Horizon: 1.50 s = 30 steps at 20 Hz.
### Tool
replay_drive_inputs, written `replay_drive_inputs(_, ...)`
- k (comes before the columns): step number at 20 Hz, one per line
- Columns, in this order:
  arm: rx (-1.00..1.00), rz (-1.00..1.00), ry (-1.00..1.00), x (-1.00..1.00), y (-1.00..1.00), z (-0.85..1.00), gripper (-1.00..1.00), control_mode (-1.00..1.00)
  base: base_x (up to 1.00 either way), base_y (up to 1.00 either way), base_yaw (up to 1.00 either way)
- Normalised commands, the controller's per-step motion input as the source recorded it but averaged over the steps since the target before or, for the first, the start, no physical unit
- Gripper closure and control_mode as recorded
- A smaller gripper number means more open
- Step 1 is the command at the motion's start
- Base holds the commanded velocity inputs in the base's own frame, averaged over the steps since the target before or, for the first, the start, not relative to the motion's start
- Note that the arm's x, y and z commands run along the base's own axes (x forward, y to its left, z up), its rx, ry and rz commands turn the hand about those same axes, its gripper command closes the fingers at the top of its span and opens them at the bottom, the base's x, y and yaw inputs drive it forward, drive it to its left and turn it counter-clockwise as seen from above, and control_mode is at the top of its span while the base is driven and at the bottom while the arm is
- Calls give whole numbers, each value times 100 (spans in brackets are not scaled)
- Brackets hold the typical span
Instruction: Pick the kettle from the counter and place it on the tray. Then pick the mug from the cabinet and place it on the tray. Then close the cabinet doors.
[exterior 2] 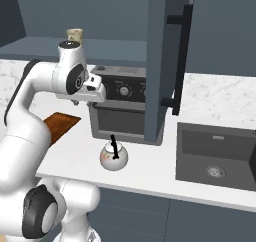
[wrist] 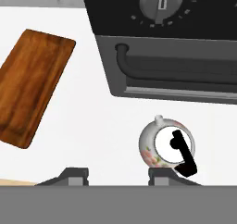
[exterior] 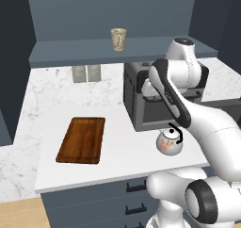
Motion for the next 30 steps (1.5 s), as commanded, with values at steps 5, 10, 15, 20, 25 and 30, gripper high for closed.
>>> replay_drive_inputs(5, 0, 0, 0, -7, -2, -4, -100, -100, 0, 0, 0)
replay_drive_inputs(10, 0, 0, 1, -39, -23, -23, -100, -100, 0, 0, 0)
replay_drive_inputs(15, 0, 0, 1, -40, -39, -30, -100, -100, 0, 0, 0)
replay_drive_inputs(20, 0, 0, 7, -15, -51, -34, -100, -100, 0, 0, 0)
replay_drive_inputs(25, 0, 0, 18, 0, -49, -33, -100, -100, 0, 0, 0)
replay_drive_inputs(30, -6, 0, 28, 18, -36, -35, -100, -100, 0, 0, 0)
